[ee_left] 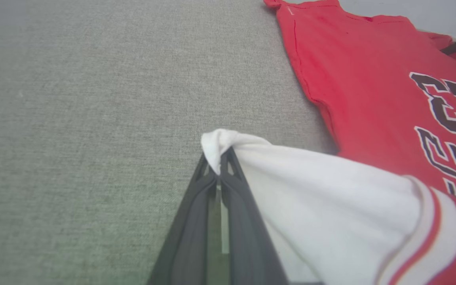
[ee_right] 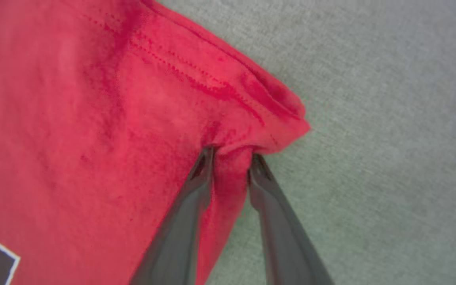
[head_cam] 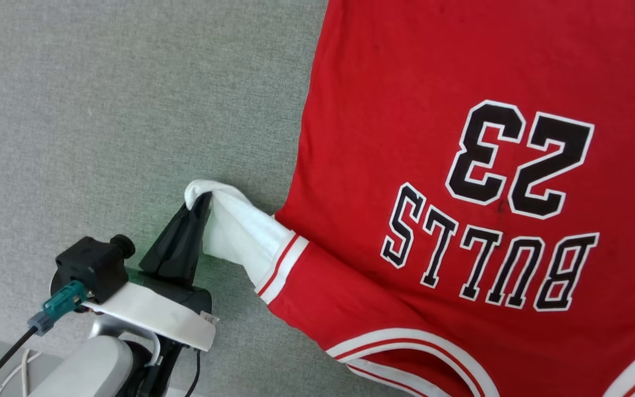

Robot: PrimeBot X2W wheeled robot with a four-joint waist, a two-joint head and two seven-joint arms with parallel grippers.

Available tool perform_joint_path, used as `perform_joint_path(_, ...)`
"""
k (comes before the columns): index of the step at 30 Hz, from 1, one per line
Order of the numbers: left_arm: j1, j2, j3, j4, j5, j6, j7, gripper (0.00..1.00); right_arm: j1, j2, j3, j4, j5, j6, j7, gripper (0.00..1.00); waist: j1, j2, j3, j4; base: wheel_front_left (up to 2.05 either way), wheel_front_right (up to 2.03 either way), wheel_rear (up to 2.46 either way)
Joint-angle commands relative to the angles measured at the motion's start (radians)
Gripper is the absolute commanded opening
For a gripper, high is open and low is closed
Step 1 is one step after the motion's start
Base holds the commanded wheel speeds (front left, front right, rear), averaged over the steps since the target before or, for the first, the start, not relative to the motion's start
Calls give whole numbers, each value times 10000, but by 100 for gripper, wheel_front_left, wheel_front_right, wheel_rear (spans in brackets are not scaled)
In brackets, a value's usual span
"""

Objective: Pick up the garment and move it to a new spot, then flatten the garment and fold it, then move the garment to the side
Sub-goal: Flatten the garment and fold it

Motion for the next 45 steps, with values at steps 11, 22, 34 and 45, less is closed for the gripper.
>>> perform_joint_path(11, 1303, 127, 466, 361, -163, 145, -47, 0, 1590, -1182, 1072, -1549, 1392, -1, -1891, 0, -1, 0, -2286, -909, 0, 0, 0)
perform_joint_path(22, 2684, 535, 857, 270, -464, 561, -47, 0, 6765, -3751, 901, -3756, 2909, -1, -3979, 0, -1, 0, -3740, -2005, 0, 0, 0)
perform_joint_path(34, 3151, 774, 971, 111, -442, 786, 15, 0, 11690, -2817, -535, -3211, 3645, -1, -5563, 0, -1, 0, -3876, -2445, 0, 0, 0)
perform_joint_path(45, 2760, 669, 832, 63, -325, 699, 65, 0, 9657, -2716, -2578, -5018, 2992, -1, -5300, 100, -1, 0, -3585, -2243, 0, 0, 0)
